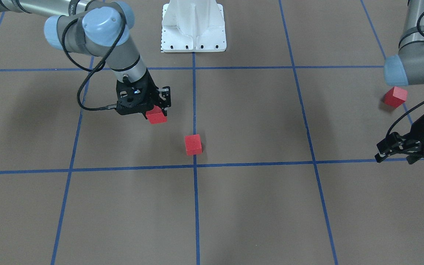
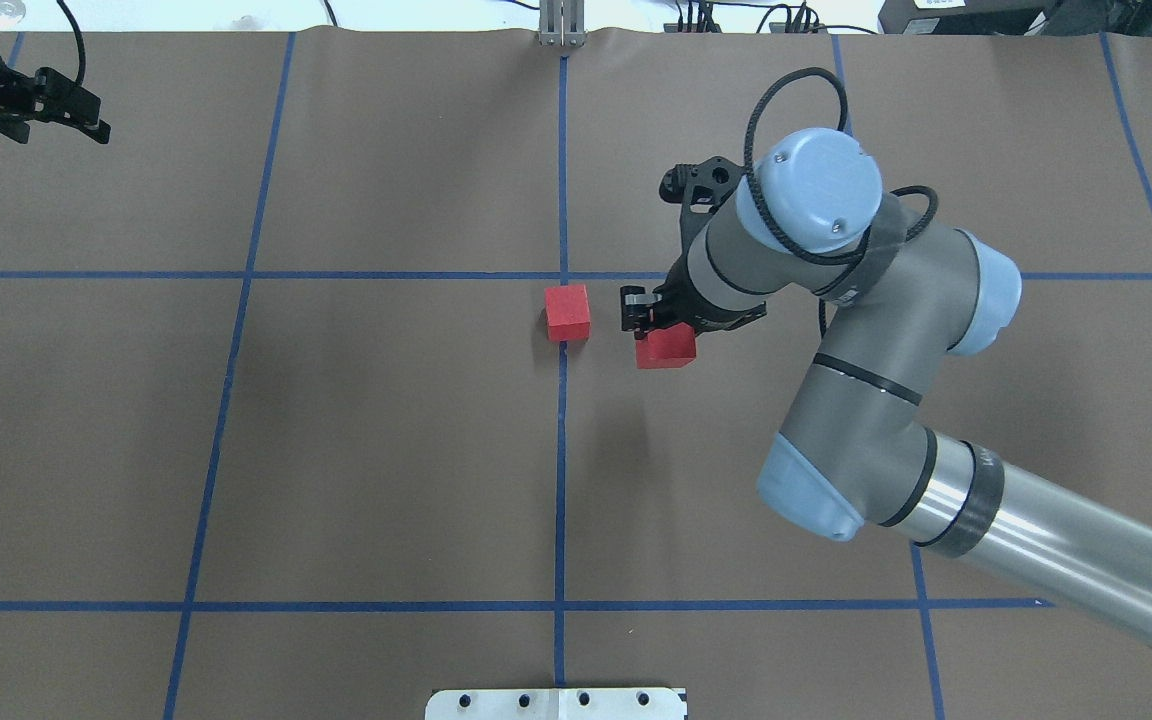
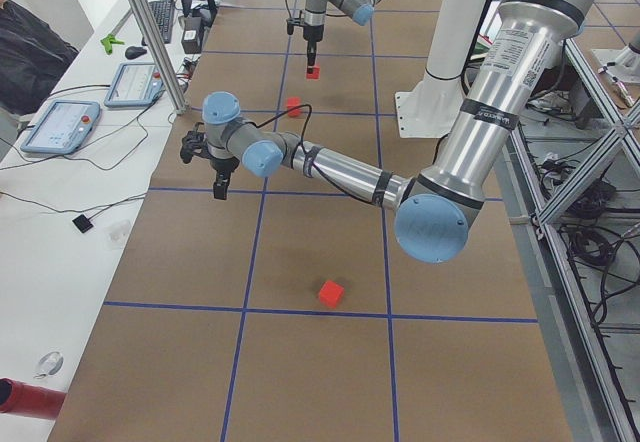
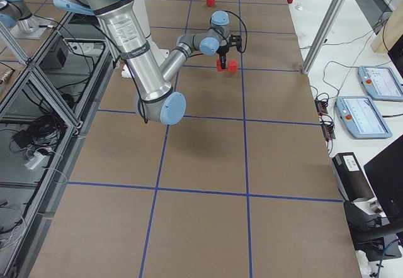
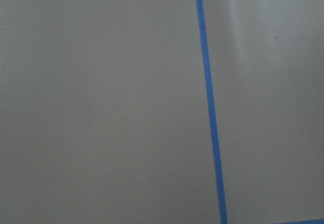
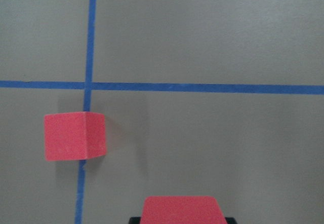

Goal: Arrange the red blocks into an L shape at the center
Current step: 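Carry the red cube with the right gripper beside the center cube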

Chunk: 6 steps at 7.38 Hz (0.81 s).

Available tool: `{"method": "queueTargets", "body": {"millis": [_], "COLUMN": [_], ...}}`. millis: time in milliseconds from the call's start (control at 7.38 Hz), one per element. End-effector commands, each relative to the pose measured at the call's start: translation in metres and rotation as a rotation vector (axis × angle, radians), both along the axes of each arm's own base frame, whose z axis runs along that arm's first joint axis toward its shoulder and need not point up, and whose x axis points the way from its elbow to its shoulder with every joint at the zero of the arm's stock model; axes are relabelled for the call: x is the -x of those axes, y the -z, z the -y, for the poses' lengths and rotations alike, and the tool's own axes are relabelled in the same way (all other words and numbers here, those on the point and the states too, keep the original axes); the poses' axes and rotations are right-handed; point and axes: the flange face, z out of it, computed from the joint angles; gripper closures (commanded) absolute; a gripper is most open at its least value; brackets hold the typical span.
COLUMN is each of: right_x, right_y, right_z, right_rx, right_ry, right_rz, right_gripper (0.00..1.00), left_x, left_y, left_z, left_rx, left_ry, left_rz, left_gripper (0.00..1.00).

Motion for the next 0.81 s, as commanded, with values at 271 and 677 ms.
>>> {"method": "queueTargets", "body": {"millis": [271,677], "right_x": [0.091,0.112], "right_y": [0.028,0.025], "right_z": [0.009,0.017], "right_rx": [-0.009,-0.013], "right_ry": [0.052,0.069], "right_rz": [-0.085,-0.117], "right_gripper": [1.0,1.0], "left_x": [0.01,0.009], "left_y": [-0.007,-0.011], "left_z": [0.003,0.003], "left_rx": [0.009,0.015], "left_ry": [0.012,0.011], "left_rz": [0.005,0.007], "left_gripper": [0.0,0.0]}}
